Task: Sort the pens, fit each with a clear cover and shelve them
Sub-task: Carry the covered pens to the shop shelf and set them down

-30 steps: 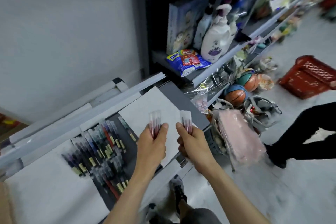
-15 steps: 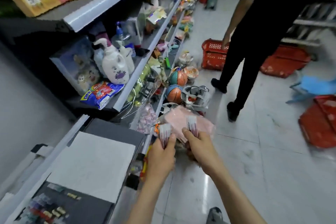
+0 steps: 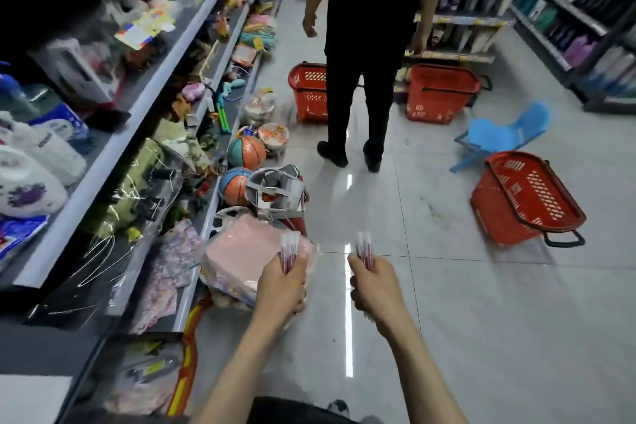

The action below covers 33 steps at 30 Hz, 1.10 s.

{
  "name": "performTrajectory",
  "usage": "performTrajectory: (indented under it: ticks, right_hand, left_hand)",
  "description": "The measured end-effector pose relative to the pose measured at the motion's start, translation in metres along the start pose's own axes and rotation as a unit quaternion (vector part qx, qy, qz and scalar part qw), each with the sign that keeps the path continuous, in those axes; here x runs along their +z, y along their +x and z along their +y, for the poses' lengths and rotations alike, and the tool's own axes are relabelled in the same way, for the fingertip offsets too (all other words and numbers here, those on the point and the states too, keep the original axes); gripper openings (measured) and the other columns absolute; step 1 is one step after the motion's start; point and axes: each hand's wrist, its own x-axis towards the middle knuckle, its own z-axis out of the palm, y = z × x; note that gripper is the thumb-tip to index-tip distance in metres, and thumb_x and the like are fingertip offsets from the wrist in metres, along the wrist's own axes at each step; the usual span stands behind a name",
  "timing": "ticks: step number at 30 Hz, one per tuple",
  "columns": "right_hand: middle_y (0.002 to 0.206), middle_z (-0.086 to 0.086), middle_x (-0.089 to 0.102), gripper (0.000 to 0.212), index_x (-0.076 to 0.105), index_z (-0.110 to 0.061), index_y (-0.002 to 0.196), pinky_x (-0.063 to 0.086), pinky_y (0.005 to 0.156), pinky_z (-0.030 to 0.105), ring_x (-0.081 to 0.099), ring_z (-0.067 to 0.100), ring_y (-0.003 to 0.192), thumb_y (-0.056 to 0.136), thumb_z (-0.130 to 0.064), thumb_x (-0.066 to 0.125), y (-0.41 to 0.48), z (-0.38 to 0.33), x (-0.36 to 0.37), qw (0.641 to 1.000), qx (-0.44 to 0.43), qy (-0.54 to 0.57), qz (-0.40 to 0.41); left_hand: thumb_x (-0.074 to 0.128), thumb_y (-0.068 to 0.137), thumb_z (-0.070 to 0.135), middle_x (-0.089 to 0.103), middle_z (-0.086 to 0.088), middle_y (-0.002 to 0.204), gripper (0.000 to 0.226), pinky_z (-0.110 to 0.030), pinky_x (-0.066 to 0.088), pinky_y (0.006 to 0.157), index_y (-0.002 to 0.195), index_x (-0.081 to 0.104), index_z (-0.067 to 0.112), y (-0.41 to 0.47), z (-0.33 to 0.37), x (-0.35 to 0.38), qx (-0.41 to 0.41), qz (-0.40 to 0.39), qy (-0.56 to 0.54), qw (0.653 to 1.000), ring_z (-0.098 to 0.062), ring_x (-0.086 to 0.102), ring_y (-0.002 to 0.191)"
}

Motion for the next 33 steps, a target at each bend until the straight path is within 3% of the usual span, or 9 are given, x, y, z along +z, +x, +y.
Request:
performTrajectory:
  ticks: [6,11,13,15,19,27,33]
  right_hand:
    - [0.068,0.004,0.034,0.030,0.037,-0.021,0.081,0.025,0.046,0.024,0.029,0.017,0.049,0.099,-0.035,0.057,0.084,-0.023,0.003,0.999,0.019,-0.003,-0.026]
    - [0.066,0.005,0.043,0.030,0.042,-0.020,0.078,0.031,0.044,0.024,0.040,0.019,0.049,0.099,-0.036,0.057,0.172,-0.080,0.008,0.999,-0.004,-0.044,-0.015]
    - [0.066,0.005,0.047,0.031,0.043,-0.019,0.078,0.032,0.042,0.023,0.043,0.019,0.049,0.099,-0.036,0.057,0.203,-0.105,0.008,0.998,-0.006,-0.063,-0.005]
    - [0.066,0.005,0.044,0.032,0.040,-0.019,0.077,0.030,0.042,0.022,0.039,0.018,0.048,0.099,-0.035,0.057,0.233,-0.127,0.009,0.998,-0.015,-0.054,-0.003]
    - [0.065,0.004,0.049,0.032,0.043,-0.017,0.077,0.032,0.039,0.020,0.042,0.016,0.045,0.101,-0.034,0.057,0.285,-0.155,0.015,0.997,-0.012,-0.082,-0.004]
    - [0.058,-0.001,0.046,0.032,0.046,-0.016,0.076,0.039,0.049,0.028,0.042,0.010,0.044,0.100,-0.032,0.059,0.415,-0.213,0.013,0.988,-0.020,-0.135,-0.075]
    - [0.055,-0.002,0.053,0.036,0.059,-0.030,0.065,0.039,0.050,0.027,0.049,0.012,0.043,0.100,-0.036,0.059,0.513,-0.273,0.009,0.976,-0.049,-0.161,-0.139]
  left_hand:
    - [0.058,0.105,0.031,0.046,-0.003,0.066,0.025,-0.026,0.031,0.043,0.084,0.054,0.017,0.081,0.022,0.033,-0.018,-0.004,0.028,0.999,-0.014,0.038,0.047]
    - [0.058,0.105,0.029,0.043,-0.003,0.063,0.026,-0.025,0.030,0.041,0.088,0.053,0.009,0.173,0.061,0.057,-0.013,-0.052,0.033,0.998,-0.015,0.036,0.046]
    - [0.057,0.105,0.031,0.043,-0.006,0.064,0.033,-0.024,0.030,0.041,0.090,0.054,0.001,0.208,0.078,0.062,-0.017,-0.058,0.031,0.998,-0.015,0.036,0.046]
    - [0.056,0.105,0.033,0.046,-0.013,0.070,0.033,-0.024,0.028,0.041,0.088,0.052,0.005,0.241,0.097,0.067,-0.013,-0.067,0.029,0.997,-0.015,0.035,0.046]
    - [0.056,0.106,0.030,0.043,-0.012,0.070,0.029,-0.024,0.029,0.040,0.084,0.049,0.013,0.300,0.127,0.082,-0.030,-0.039,0.004,0.999,-0.015,0.036,0.046]
    - [0.058,0.105,0.034,0.040,-0.004,0.065,0.027,-0.022,0.026,0.042,0.087,0.051,0.014,0.399,0.177,0.124,-0.060,0.004,-0.022,0.998,-0.011,0.032,0.043]
    - [0.058,0.105,0.034,0.045,-0.005,0.064,0.026,-0.023,0.030,0.039,0.090,0.057,0.012,0.474,0.229,0.157,-0.050,0.112,-0.028,0.992,-0.013,0.039,0.045]
